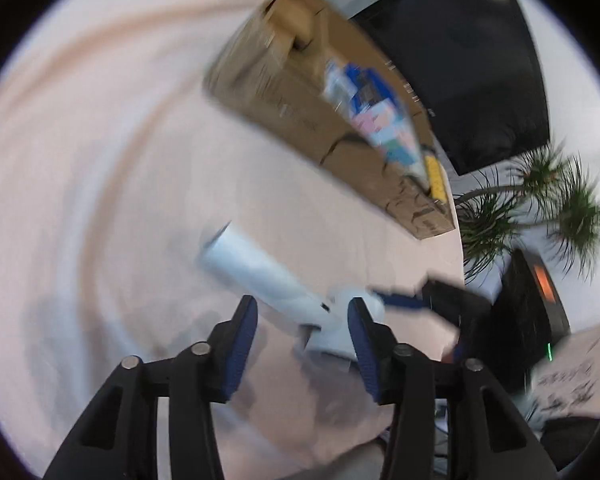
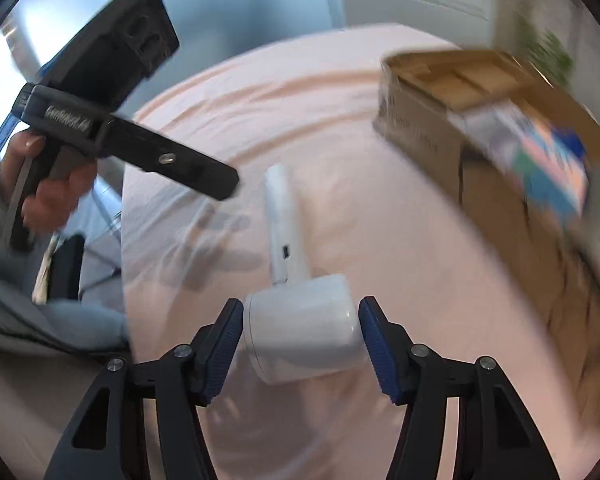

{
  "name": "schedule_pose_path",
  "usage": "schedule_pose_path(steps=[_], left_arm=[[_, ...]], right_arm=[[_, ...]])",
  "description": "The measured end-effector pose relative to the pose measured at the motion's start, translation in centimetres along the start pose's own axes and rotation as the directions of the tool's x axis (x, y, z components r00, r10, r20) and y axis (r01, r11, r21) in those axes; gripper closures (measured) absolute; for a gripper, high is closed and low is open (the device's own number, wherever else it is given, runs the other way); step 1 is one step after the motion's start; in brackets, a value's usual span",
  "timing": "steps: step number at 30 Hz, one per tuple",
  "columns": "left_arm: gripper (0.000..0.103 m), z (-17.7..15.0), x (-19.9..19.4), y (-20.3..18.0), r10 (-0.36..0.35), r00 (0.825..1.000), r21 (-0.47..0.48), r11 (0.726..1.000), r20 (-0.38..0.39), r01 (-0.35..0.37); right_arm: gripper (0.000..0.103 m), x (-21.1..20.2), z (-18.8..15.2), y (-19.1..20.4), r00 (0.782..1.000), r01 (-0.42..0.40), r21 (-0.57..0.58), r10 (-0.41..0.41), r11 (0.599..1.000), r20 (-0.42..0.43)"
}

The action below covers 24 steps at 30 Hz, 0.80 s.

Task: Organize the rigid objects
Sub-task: 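Lift the white fan and lower it into the box's side compartment, release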

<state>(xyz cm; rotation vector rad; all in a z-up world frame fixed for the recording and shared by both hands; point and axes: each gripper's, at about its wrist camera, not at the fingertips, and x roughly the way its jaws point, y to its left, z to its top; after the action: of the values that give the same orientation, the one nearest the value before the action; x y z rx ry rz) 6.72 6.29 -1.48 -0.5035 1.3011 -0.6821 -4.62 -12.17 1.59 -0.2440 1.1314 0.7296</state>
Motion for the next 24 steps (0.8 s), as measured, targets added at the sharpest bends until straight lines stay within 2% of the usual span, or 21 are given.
schedule_pose_path(steps=[3,5,7,9,12,15,16,18,19,22,24], left_arm=[[0.059,-0.5,2.6,0.8,0.02,0.997,-0.051,0.998,-0.078,-0.024],[0.061,-0.8,3.6,0.4,0.016,0.995,-0.04,0.999,-0.098,-0.02],[0.062,-0.6,3.4,-0.8,0.094,0.993,0.026,0.995,-0.07,-0.093],[0.066,-0.2,2.7,-1.3,0.107,0.993,0.052,0.993,-0.051,-0.104],[0.067,2.0,0.7,-4.1,0.135,0.991,0.153,0.979,0.023,-0.137],[0.067,6.3,-2.3,-8.5,0.142,0.98,0.297,0.938,0.14,-0.179],[0.067,8.8,-3.4,-10.3,0.141,0.974,0.355,0.914,0.18,-0.198],[0.068,13.2,-4.2,-12.3,0.134,0.968,0.42,0.882,0.211,-0.213],[0.069,15.5,-4.2,-13.1,0.136,0.97,0.453,0.865,0.204,-0.216],[0.07,21.9,-2.6,-14.3,0.132,0.981,0.515,0.836,0.143,-0.187],[0.071,24.8,-1.6,-13.8,0.121,0.987,0.514,0.843,0.102,-0.157]], right_arm=[[0.044,1.8,-0.7,2.0,0.999,-0.011,0.122,0.016,0.992,-0.04],[0.043,2.9,-0.8,2.4,0.999,-0.016,0.194,0.024,0.981,-0.036],[0.045,3.3,-0.2,2.6,1.0,0.004,0.244,0.0,0.97,-0.018],[0.045,3.6,0.6,2.4,1.0,0.009,0.293,-0.006,0.956,-0.009],[0.045,3.1,2.6,2.2,0.998,0.024,0.329,-0.041,0.944,0.042],[0.045,0.5,6.6,0.6,0.983,0.025,0.361,-0.088,0.932,0.159],[0.045,-0.4,8.4,-0.2,0.973,0.036,0.361,-0.115,0.932,0.2],[0.045,-1.9,12.5,-2.5,0.947,0.063,0.374,-0.173,0.925,0.269],[0.045,-2.3,14.5,-4.0,0.938,0.069,0.389,-0.192,0.919,0.289],[0.046,-2.7,19.4,-9.0,0.929,0.069,0.46,-0.225,0.885,0.293],[0.046,-1.7,22.1,-12.0,0.934,0.078,0.511,-0.242,0.856,0.262]])
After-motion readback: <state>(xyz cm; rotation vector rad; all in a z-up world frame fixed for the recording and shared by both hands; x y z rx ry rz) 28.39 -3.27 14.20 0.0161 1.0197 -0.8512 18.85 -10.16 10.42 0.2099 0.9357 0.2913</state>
